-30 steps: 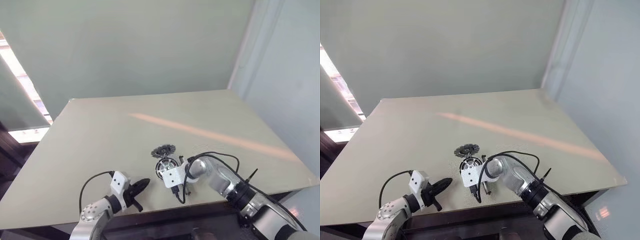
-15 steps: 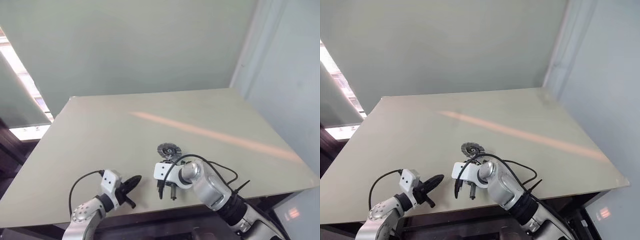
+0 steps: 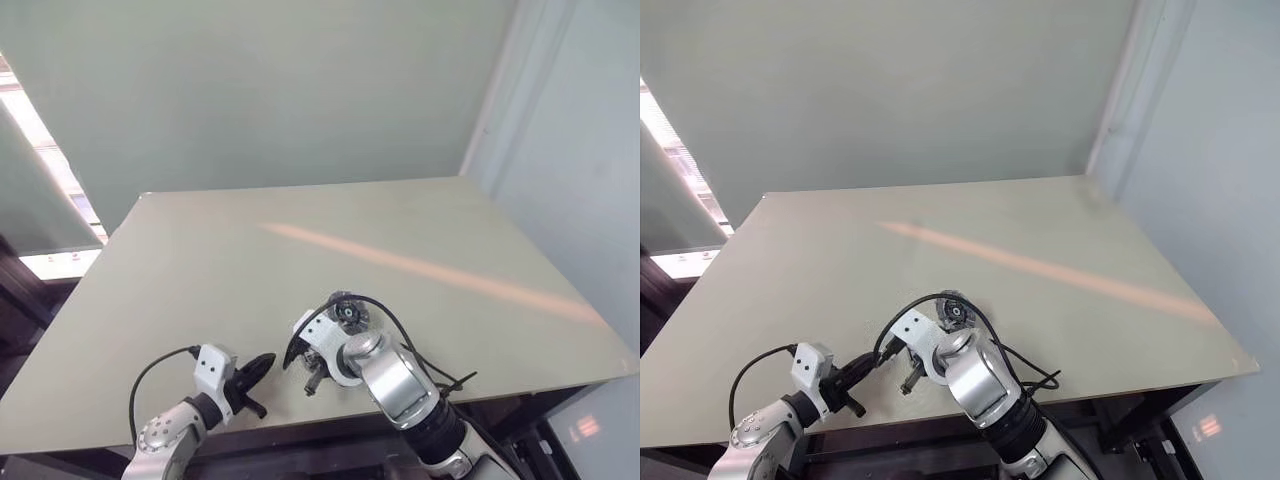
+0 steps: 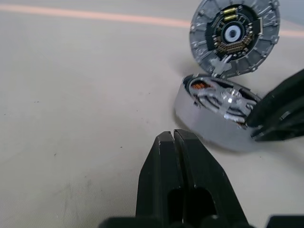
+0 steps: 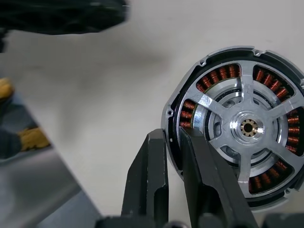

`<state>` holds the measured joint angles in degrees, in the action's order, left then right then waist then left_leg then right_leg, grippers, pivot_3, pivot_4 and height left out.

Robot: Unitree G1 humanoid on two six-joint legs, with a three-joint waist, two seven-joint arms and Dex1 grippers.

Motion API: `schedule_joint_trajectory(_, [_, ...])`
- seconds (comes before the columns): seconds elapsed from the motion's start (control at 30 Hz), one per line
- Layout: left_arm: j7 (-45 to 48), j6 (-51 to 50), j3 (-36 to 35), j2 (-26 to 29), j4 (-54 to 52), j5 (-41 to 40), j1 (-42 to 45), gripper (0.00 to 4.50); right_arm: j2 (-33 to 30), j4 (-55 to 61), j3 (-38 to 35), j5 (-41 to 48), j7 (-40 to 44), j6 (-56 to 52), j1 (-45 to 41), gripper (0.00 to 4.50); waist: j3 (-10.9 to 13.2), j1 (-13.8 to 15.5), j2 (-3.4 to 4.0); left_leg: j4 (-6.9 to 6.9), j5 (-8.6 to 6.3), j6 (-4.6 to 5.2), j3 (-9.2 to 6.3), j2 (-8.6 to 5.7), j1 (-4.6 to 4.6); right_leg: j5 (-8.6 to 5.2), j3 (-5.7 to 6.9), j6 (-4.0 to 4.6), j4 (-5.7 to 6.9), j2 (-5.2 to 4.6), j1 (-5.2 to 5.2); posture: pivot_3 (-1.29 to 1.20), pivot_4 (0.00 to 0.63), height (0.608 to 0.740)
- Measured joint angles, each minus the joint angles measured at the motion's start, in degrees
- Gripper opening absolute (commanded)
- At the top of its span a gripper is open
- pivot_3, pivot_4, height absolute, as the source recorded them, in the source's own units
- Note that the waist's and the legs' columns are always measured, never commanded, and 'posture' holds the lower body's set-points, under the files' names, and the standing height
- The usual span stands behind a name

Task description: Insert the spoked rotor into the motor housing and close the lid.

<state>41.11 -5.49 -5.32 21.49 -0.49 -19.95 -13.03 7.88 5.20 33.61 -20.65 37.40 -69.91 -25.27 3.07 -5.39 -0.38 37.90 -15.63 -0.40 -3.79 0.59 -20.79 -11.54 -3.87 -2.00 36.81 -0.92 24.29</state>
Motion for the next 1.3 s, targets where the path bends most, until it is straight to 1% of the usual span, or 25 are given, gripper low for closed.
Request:
schedule_joint_trajectory(0.2, [-0.46, 0.00, 0.15, -0.71, 0.00, 0.01, 0.01, 0.00, 0.56, -0.87, -1.83, 3.32, -9.75, -1.68, -0.44, 0.09, 0.00, -0.07, 0.00, -0.04, 0.00, 0.00, 0.01, -0.01, 0.00, 0.00, -0.01, 0.00, -0.01, 0.00, 0.00, 0.00, 0.000, 0.740])
schedule_joint_trajectory(0.37, [-0.53, 0.00, 0.62, -1.19, 0.01, 0.08, 0.07, 0.00, 1.12, -2.04, -2.24, 7.36, -13.78, -2.42, -1.23, 0.09, 0.00, -0.11, -0.01, -0.05, 0.00, 0.01, 0.01, 0.00, -0.01, 0.00, -0.02, 0.00, -0.01, 0.01, 0.00, 0.00, 0.000, 0.740])
schedule_joint_trajectory(0.77, [-0.65, 0.00, 1.62, -1.55, 0.03, 0.55, 0.52, 0.00, 1.60, -1.93, -2.38, 14.73, -16.88, -4.75, -1.90, 0.09, -0.02, -0.32, -0.03, -0.07, 0.00, 0.01, 0.01, 0.03, -0.01, 0.00, -0.01, 0.00, -0.02, 0.04, 0.00, 0.00, 0.000, 0.740])
schedule_joint_trajectory(1.13, [-0.66, 0.01, 1.89, -1.62, 0.03, 0.94, 0.52, 0.00, 1.67, -1.84, -4.67, 21.06, -17.39, -3.35, -1.74, 0.09, -0.03, -0.47, -0.04, -0.08, 0.00, 0.01, 0.01, 0.06, 0.00, 0.00, -0.01, 0.00, -0.02, 0.07, 0.00, 0.00, 0.000, 0.740])
schedule_joint_trajectory(1.3, [-0.64, 0.00, 1.96, -1.62, 0.04, 0.97, 0.60, 0.00, 1.72, -2.43, -6.53, 23.79, -19.04, -2.46, -1.68, 0.09, -0.03, -0.45, -0.04, -0.06, 0.00, 0.01, 0.01, 0.06, 0.00, 0.00, -0.01, 0.00, -0.02, 0.07, -0.01, 0.00, 0.000, 0.740])
